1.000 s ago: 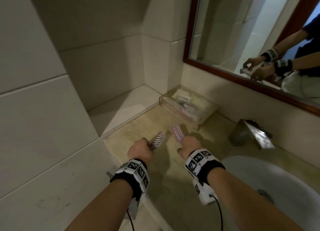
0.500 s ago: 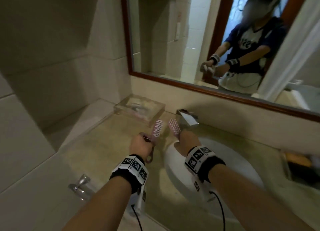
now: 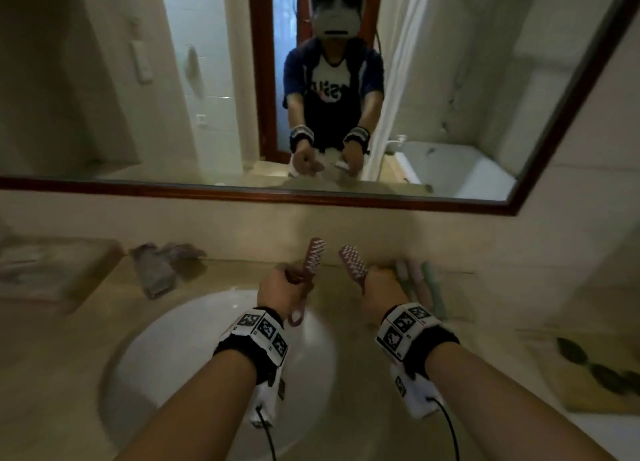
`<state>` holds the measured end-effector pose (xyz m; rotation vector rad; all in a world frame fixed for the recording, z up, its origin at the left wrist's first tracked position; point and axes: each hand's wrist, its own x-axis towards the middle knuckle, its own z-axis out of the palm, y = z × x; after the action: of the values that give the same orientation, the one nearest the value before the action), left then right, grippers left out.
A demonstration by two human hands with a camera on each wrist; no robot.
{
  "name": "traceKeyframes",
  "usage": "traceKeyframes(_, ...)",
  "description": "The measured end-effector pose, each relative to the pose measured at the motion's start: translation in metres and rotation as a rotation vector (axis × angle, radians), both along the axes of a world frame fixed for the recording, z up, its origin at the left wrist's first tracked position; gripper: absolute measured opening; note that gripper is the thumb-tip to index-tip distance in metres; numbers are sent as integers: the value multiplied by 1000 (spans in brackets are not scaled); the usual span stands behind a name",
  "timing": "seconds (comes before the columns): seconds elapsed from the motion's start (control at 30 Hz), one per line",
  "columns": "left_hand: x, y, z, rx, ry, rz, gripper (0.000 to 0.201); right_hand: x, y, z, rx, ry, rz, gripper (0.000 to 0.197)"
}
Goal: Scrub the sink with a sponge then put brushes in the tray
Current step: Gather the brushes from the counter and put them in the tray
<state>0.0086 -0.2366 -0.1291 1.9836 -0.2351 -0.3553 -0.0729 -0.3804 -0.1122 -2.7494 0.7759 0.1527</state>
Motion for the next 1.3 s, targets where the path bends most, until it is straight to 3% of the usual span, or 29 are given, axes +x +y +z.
traceKeyframes(0.13, -10, -97, -14, 22, 13, -68, 27, -27, -105, -14, 83, -68, -161, 44)
traceKeyframes(0.27, -16, -158, -30, 55, 51, -97, 28, -40, -180, -30, 137, -85, -384, 41)
traceKeyframes(0.4, -4, -196, -42, 63, 87, -78, 11, -36, -221, -55, 197, -108, -473, 42)
traceKeyframes(0.53, 6, -226, -59, 68, 180, -99, 13, -25, -237, -72, 255, -192, -479, 44)
traceKeyframes(0.6, 11, -243, -74, 85, 188, -122, 25, -15, -246, -80, 243, -153, -459, 48)
traceKeyframes(0.73, 16, -262, -95, 124, 215, -145, 4, 2, -256, -106, 253, -107, -392, 68)
traceKeyframes(0.8, 14, -264, -102, 87, 204, -132, 3, 5, -257, -115, 247, -76, -392, 65)
traceKeyframes(0.93, 10, -264, -97, 4, 224, -130, 31, 2, -254, -122, 152, -38, -416, 70)
traceKeyframes(1.03, 13, -263, -98, -19, 270, -117, 35, 3, -253, -128, 142, -29, -410, 78)
traceKeyframes(1.3, 14, -259, -94, -19, 347, -150, 32, 17, -256, -122, 157, 64, -406, 63)
